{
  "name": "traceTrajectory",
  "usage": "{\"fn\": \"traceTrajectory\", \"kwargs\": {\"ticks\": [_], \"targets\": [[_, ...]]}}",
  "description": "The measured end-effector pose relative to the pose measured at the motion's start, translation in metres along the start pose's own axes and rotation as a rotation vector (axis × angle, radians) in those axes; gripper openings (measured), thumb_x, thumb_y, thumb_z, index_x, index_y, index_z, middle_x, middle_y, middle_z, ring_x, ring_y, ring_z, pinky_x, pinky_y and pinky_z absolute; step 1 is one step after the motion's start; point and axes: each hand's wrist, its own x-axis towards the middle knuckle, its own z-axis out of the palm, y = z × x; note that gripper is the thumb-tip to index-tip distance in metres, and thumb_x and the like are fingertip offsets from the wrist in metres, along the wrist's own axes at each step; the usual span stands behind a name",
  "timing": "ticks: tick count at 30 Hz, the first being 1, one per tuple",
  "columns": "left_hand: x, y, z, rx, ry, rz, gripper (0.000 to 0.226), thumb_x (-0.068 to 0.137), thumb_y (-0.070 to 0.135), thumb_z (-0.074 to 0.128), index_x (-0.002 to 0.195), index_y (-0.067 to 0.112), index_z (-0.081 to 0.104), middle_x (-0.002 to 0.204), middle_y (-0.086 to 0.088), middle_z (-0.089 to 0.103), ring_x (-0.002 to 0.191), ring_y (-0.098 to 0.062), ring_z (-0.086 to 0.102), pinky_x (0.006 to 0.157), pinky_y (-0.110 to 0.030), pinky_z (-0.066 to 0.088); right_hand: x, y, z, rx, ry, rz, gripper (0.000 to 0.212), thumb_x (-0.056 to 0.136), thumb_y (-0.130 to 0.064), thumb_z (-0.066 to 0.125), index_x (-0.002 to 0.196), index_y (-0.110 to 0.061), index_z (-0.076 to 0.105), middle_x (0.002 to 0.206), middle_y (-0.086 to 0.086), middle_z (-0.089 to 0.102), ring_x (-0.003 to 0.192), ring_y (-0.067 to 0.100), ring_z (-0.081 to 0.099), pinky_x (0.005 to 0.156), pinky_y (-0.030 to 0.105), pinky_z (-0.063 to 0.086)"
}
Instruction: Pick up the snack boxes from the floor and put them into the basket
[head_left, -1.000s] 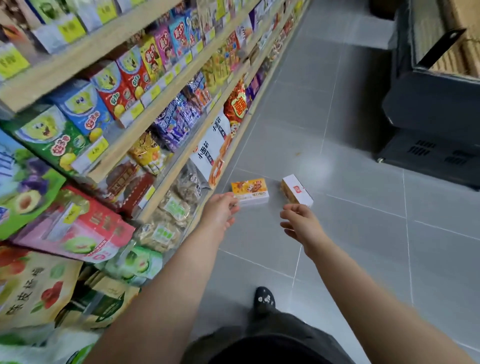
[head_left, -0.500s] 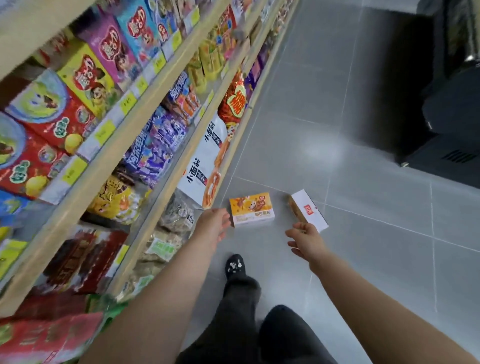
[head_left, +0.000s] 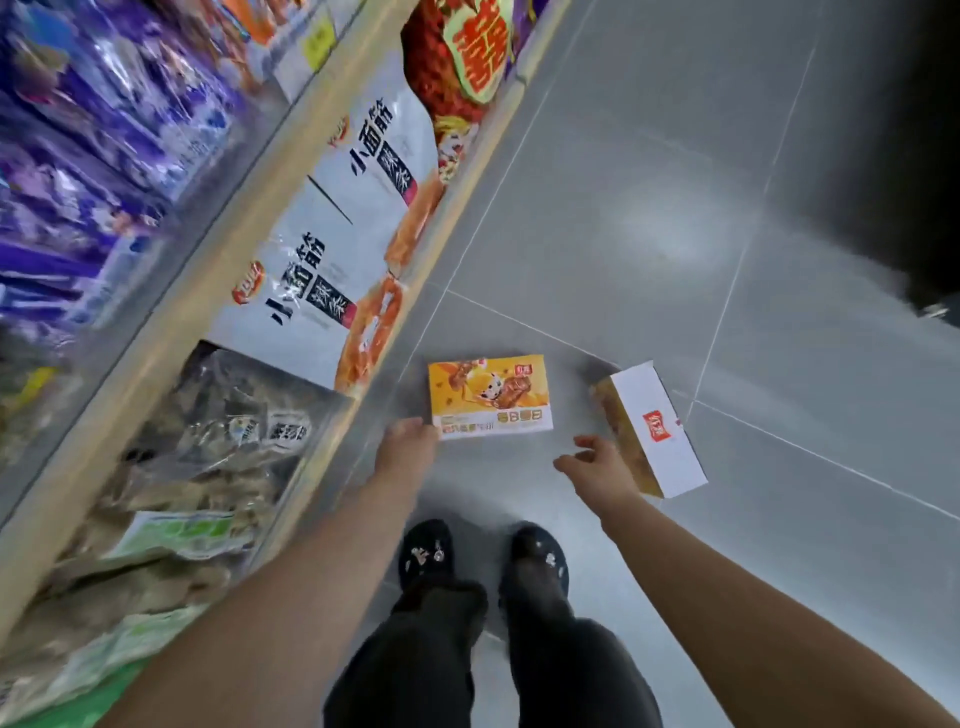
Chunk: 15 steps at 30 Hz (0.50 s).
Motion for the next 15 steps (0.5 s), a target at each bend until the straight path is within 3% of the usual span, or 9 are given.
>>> {"fn": "traceTrajectory", "kwargs": {"ticks": [3, 5, 6, 8, 10, 11, 13, 15], "targets": [[0.073, -0.024, 0.024, -0.004, 0.061, -0.021, 0.023, 0.087, 0.014, 0.049, 0.064, 0.016, 0.048, 0.063, -0.004, 0.049, 0.075, -0.025, 0.047, 0.066, -0.031, 0.034, 0.079, 0.014, 0.028, -0.049, 0.005, -0.015, 0.048, 0.09, -0.016, 0.062, 0.133, -0.01, 0.043, 0.119, 0.007, 0.051, 0.089, 0.016, 0.049, 0.065, 0.025, 0.04], [0.124, -0.04, 0.044, -0.033, 0.047, -0.027, 0.011, 0.084, 0.017, 0.054, 0.073, 0.014, 0.054, 0.072, -0.005, 0.056, 0.081, -0.027, 0.051, 0.067, -0.029, 0.035, 0.138, 0.029, 0.049, -0.097, 0.027, -0.035, 0.051, 0.089, -0.014, 0.063, 0.135, -0.007, 0.042, 0.115, 0.006, 0.049, 0.092, 0.018, 0.05, 0.06, 0.02, 0.041], [0.138, -0.042, 0.05, -0.024, 0.027, -0.023, 0.009, 0.083, 0.018, 0.057, 0.087, 0.01, 0.059, 0.084, -0.008, 0.061, 0.09, -0.03, 0.054, 0.07, -0.028, 0.035, 0.154, 0.03, 0.054, -0.113, 0.052, -0.049, 0.054, 0.088, -0.014, 0.064, 0.136, -0.006, 0.041, 0.119, 0.008, 0.05, 0.098, 0.022, 0.052, 0.065, 0.023, 0.045], [0.169, -0.049, 0.063, -0.004, 0.022, -0.04, 0.041, 0.091, 0.016, 0.055, 0.129, 0.004, 0.05, 0.116, -0.012, 0.057, 0.117, -0.03, 0.053, 0.083, -0.029, 0.038, 0.193, 0.035, 0.066, -0.159, 0.125, -0.082, 0.064, 0.085, -0.021, 0.067, 0.14, -0.007, 0.039, 0.134, 0.015, 0.049, 0.119, 0.03, 0.051, 0.092, 0.036, 0.047], [0.215, -0.057, 0.078, 0.049, 0.037, -0.056, 0.059, 0.092, 0.023, 0.055, 0.144, 0.006, 0.033, 0.138, -0.013, 0.05, 0.127, -0.03, 0.049, 0.098, -0.033, 0.039, 0.242, 0.042, 0.08, -0.173, 0.157, -0.071, 0.075, 0.084, -0.033, 0.067, 0.146, -0.011, 0.032, 0.142, 0.016, 0.044, 0.128, 0.033, 0.046, 0.104, 0.044, 0.042], [0.233, -0.061, 0.082, 0.068, 0.016, -0.086, 0.065, 0.088, 0.031, 0.057, 0.143, 0.007, 0.032, 0.137, -0.014, 0.051, 0.123, -0.033, 0.052, 0.102, -0.035, 0.041, 0.257, 0.043, 0.085, -0.129, 0.15, -0.034, 0.076, 0.085, -0.035, 0.066, 0.147, -0.011, 0.03, 0.141, 0.015, 0.045, 0.127, 0.033, 0.048, 0.103, 0.043, 0.042], [0.278, -0.074, 0.088, 0.07, -0.058, -0.125, 0.073, 0.069, 0.044, 0.058, 0.132, 0.01, 0.045, 0.12, -0.014, 0.063, 0.106, -0.034, 0.063, 0.098, -0.047, 0.049, 0.28, 0.044, 0.093, 0.022, 0.084, 0.055, 0.063, 0.09, -0.029, 0.062, 0.141, -0.003, 0.037, 0.121, 0.013, 0.058, 0.105, 0.031, 0.061, 0.085, 0.036, 0.049], [0.294, -0.078, 0.089, 0.029, -0.104, -0.167, 0.064, 0.064, 0.042, 0.06, 0.12, 0.011, 0.054, 0.107, -0.014, 0.069, 0.095, -0.034, 0.068, 0.09, -0.052, 0.054, 0.284, 0.039, 0.096, 0.117, -0.038, 0.088, 0.05, 0.085, -0.027, 0.069, 0.123, 0.001, 0.052, 0.091, 0.011, 0.066, 0.075, 0.025, 0.066, 0.071, 0.035, 0.054]]}}
